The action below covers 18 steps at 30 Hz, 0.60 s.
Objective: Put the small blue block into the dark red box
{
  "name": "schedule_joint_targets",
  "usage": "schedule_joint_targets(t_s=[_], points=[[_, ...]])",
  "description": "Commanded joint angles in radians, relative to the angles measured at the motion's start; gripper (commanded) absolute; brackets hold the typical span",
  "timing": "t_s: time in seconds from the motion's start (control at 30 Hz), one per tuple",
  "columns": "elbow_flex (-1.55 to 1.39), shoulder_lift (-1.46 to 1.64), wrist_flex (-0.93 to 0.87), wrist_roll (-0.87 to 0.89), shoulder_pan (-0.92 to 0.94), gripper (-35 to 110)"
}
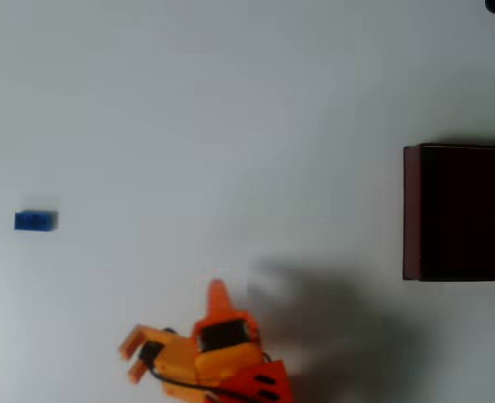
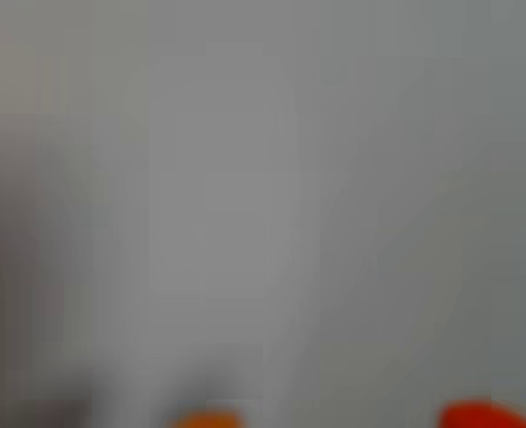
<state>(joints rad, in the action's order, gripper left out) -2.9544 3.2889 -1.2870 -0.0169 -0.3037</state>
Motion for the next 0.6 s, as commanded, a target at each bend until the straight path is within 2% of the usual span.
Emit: schedule_joint_targets(t_s=[0.0, 0.2, 0.43, 0.57], points=[[0.181, -0.242, 0.061, 0.149, -0.104, 12], [0.621, -0.95, -0.023, 0.541, -0.258, 17], [0.805, -1.163, 0.0, 0.827, -0.445, 19], [0.989, -1.348, -0.017, 0.913, -0.486, 19]])
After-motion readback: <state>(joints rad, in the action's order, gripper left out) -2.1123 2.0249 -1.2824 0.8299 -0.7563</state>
